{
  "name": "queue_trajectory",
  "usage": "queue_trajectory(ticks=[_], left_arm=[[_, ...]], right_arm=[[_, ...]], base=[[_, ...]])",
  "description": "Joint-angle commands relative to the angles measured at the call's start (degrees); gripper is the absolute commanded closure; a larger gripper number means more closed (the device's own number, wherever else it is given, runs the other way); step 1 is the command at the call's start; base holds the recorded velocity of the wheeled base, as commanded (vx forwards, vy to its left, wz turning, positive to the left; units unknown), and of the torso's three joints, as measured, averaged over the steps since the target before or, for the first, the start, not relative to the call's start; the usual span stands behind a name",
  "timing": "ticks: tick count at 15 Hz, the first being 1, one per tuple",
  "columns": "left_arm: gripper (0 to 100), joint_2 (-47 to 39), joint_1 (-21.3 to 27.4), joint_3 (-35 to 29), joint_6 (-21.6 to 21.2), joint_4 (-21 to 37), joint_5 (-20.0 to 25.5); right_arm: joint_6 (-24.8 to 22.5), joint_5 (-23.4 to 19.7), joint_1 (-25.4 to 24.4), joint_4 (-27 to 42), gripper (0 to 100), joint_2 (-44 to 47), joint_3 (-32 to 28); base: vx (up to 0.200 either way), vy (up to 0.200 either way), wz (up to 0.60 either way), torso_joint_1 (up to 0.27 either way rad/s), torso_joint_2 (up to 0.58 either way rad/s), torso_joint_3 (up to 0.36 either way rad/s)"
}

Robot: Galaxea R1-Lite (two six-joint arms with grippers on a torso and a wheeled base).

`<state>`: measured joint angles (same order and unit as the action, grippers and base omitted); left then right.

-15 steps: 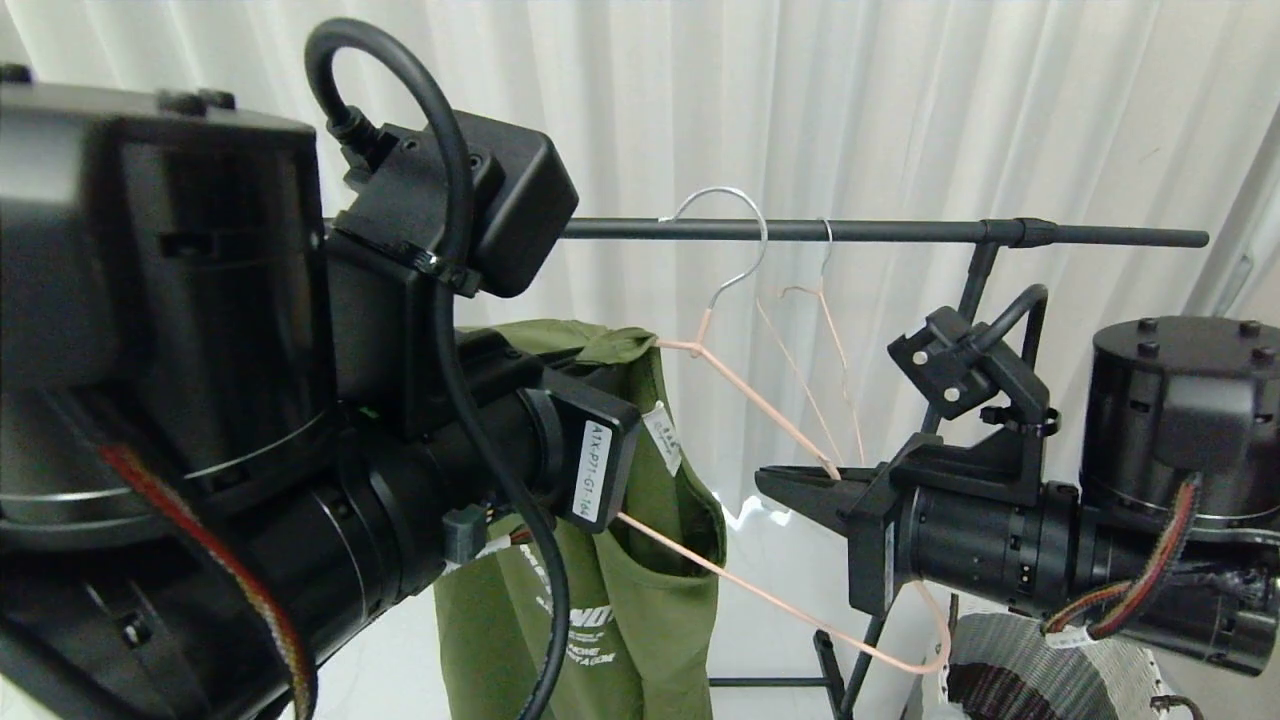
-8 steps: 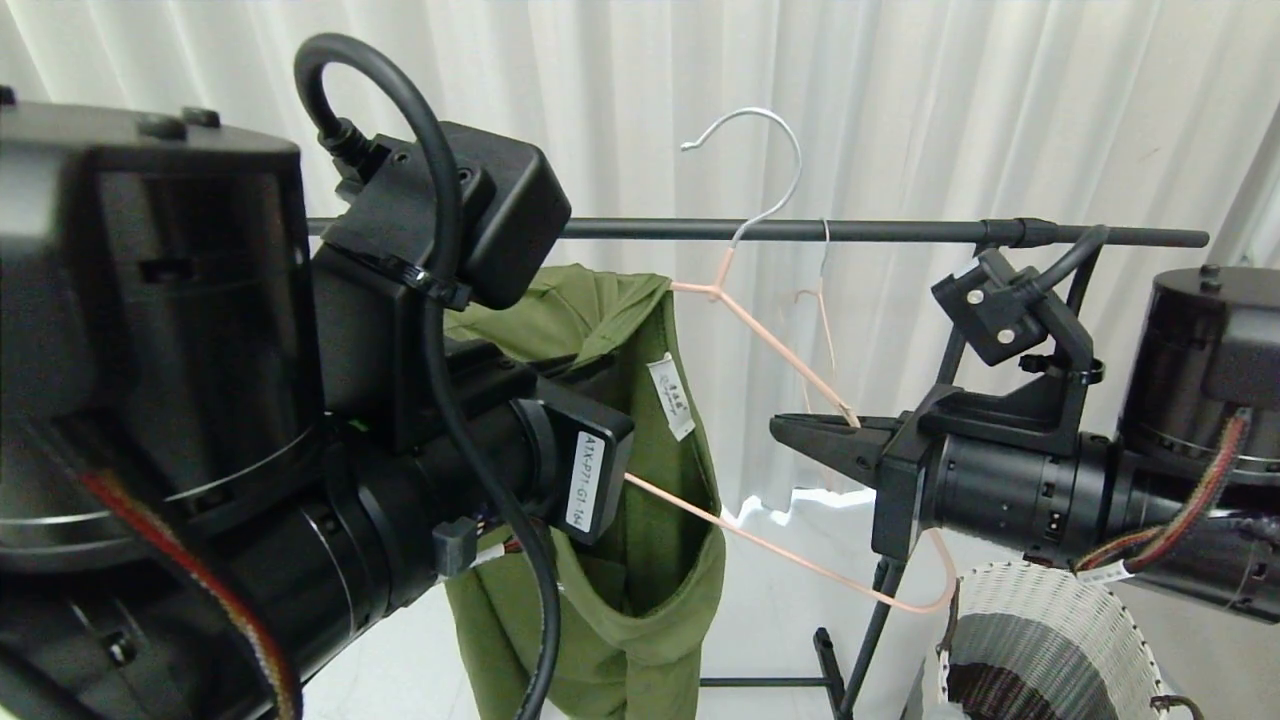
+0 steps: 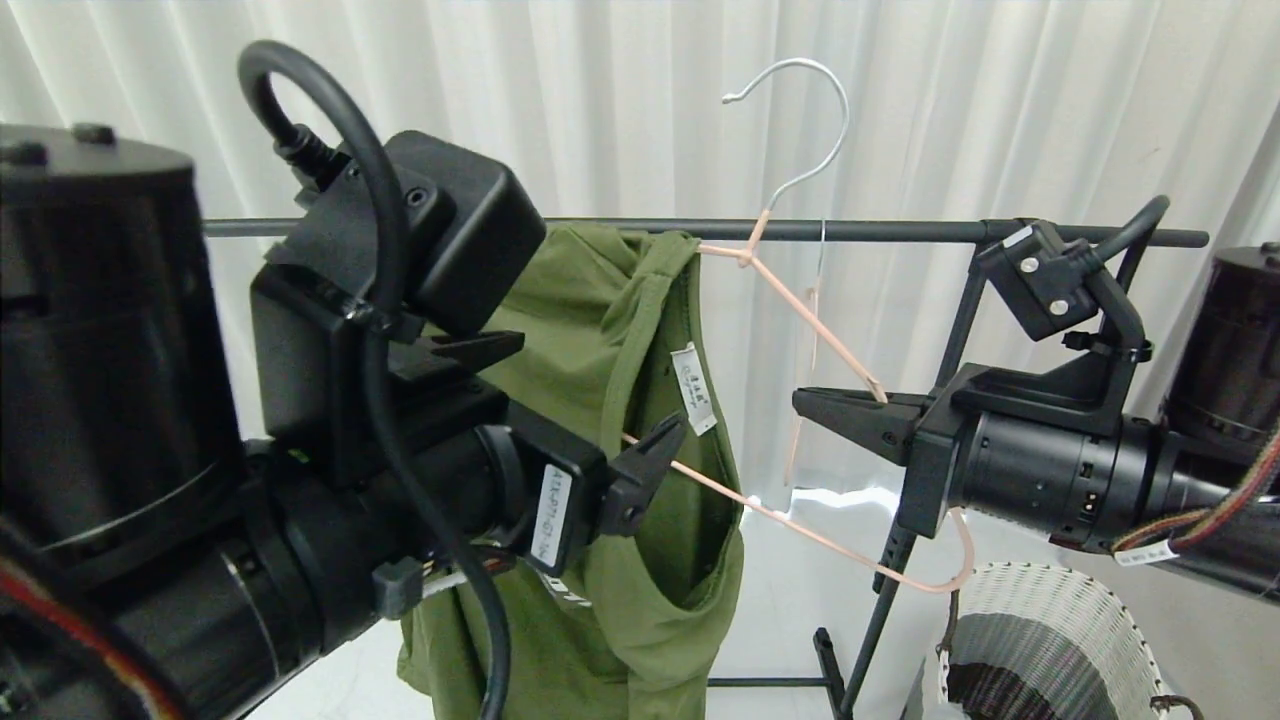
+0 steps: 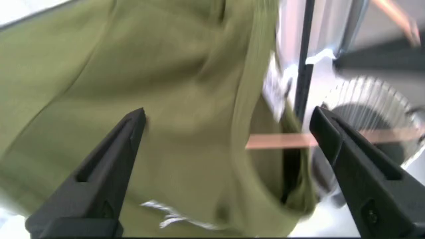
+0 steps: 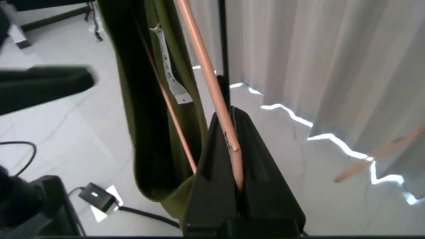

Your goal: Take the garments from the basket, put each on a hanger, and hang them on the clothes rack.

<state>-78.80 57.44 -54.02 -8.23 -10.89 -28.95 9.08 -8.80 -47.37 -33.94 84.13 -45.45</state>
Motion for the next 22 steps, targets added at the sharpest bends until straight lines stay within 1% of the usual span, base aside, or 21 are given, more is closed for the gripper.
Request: queue_trajectory(ticks=[1,2,5,7,8,10,12,13,15,16,17,18,19,22], left_arm=[[0,4.09,-0.05,3.04,-1.97,-0.01,0.12],[0,6.64,-0.4,5.15,-3.29,-0.01,0.12],[0,9.81,-2.95,7.96,-4.16,-0.63,0.21],[0,11.92,-5.5,8.23,-7.77,-0.63,1.09],[0,12.88,-6.9,7.79,-9.96,-0.63,2.76],[0,13.76,-10.51,6.03,-12.51,-0.54,6.28],[0,13.5,-14.38,4.71,-16.03,-0.28,11.64],[0,12.79,-17.36,4.71,-20.78,-0.28,15.59],[0,10.77,-21.58,4.27,-30.88,-0.45,20.6],[0,10.33,-21.85,4.01,-34.84,-0.36,21.75],[0,9.28,-21.85,3.92,-37.21,-0.45,22.36],[0,8.66,-21.58,3.39,-38.35,-0.45,22.36],[0,7.26,-20.26,1.81,-39.14,-0.45,22.36],[0,5.24,-18.51,-0.83,-39.14,-0.45,22.27]], right_arm=[[-0.12,-0.08,1.14,0.01,100,-0.28,0.01],[-1.26,-0.34,2.55,0.1,100,-0.63,0.01],[-3.46,-1.31,3.87,0.89,100,-1.6,0.01],[-5.04,-1.31,3.95,3.44,100,-2.48,0.01],[-6.09,-1.39,3.95,4.58,100,-2.83,-0.08],[-7.32,-1.31,3.95,5.11,100,-3.27,-0.26],[-8.91,-1.39,3.95,6.17,100,-3.62,-0.26],[-9.52,-1.39,3.6,6.43,100,-3.71,-0.17],[-9.7,-1.39,2.81,6.69,100,-4.06,-0.17],[-9.79,-1.39,2.37,6.78,100,-4.06,-0.17],[-9.7,-1.39,1.93,6.78,100,-4.06,-0.08],[-9.7,-1.39,1.58,6.69,100,-3.97,-0.08],[-9.79,-1.39,0.88,6.78,100,-3.97,-0.17],[-9.79,-1.39,-0.44,6.69,100,-3.88,-0.17]], base=[[0.0,0.0,0.0,0.0,0.0,0.0],[0.0,0.0,0.0,0.0,0.0,0.0],[0.0,0.0,0.0,0.0,0.0,0.0],[0.0,0.0,0.0,0.0,0.0,0.0],[0.0,0.0,0.0,0.0,0.0,0.0],[0.0,0.0,0.0,0.0,0.0,0.0],[0.0,0.0,0.0,0.0,0.0,0.0],[0.0,0.0,0.0,0.0,0.0,0.0],[0.0,0.0,0.0,0.0,0.0,0.0],[0.0,0.0,0.0,0.0,0.0,0.0],[0.0,0.0,0.0,0.0,0.0,0.0],[0.0,0.0,0.0,0.0,0.0,0.0],[0.0,0.0,0.0,0.0,0.0,0.0],[0.0,0.0,0.0,0.0,0.0,0.0]])
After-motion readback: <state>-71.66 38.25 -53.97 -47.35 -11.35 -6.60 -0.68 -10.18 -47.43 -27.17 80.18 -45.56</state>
